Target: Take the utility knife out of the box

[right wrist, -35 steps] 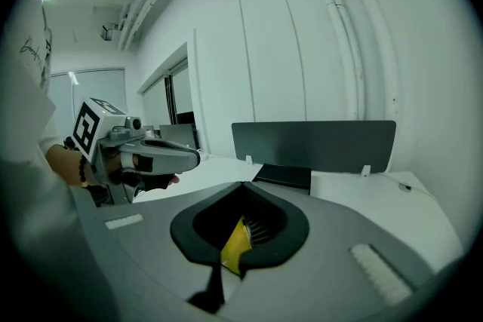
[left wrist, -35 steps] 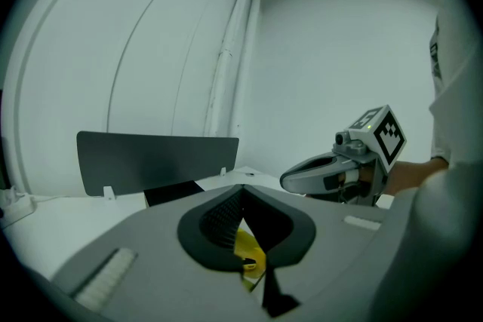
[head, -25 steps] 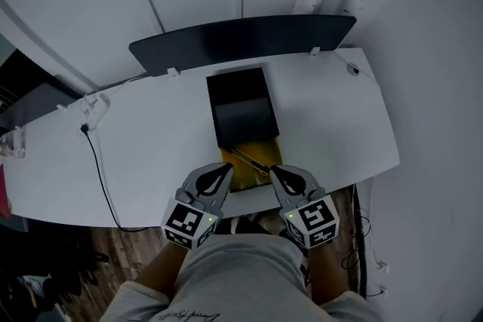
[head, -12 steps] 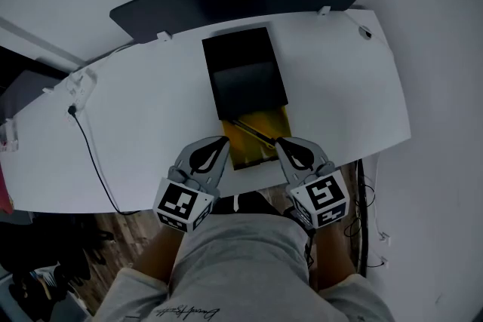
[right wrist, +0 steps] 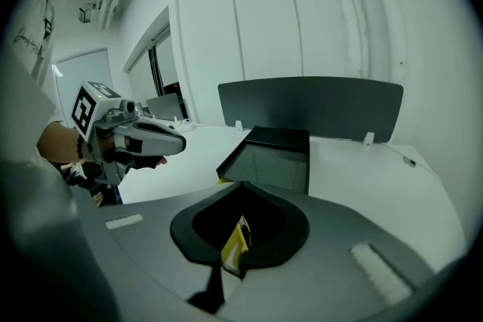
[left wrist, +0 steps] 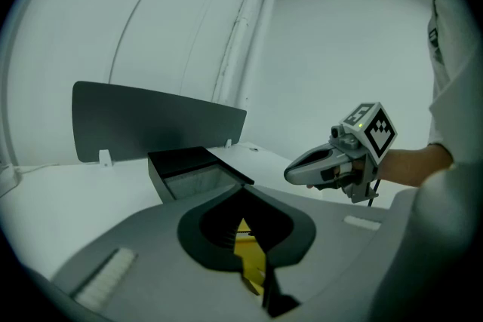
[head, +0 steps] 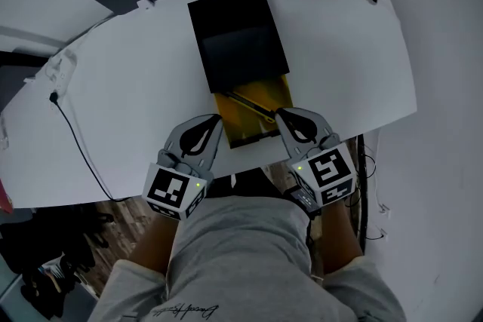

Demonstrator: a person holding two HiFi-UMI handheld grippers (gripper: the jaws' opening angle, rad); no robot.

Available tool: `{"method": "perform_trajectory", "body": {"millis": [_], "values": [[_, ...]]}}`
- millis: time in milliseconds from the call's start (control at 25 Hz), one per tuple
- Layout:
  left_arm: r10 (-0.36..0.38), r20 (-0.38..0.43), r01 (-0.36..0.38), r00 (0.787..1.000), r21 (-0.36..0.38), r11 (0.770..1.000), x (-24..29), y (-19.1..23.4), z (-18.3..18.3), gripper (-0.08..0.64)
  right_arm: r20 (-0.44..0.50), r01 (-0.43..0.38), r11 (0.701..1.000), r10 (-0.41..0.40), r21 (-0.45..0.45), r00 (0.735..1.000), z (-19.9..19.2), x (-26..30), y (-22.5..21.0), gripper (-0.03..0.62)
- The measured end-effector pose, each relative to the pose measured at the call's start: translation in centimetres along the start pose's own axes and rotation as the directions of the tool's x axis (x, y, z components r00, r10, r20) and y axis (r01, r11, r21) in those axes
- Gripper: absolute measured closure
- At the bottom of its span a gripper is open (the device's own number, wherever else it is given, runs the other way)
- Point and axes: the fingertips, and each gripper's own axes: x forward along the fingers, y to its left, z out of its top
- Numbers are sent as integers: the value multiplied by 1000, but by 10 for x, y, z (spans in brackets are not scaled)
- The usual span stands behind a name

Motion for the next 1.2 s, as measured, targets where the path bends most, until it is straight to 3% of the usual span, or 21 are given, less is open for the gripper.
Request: {"method": "perform_trajectory", "body": {"millis": [680, 1000, 1200], "values": [[-10, -43, 9, 999, -26, 1000, 14, 14, -29, 560, -131, -28, 999, 25, -25, 991, -38, 46, -3, 577], [-4, -63, 1, 998, -42, 999, 16, 21, -41, 559, -226, -63, 994, 42, -88, 973, -59, 69, 0, 543], [0, -70, -4, 998, -56, 998, 18, 24, -48, 558, -306, -107, 979, 50, -171, 951, -73, 83, 5, 505]]}}
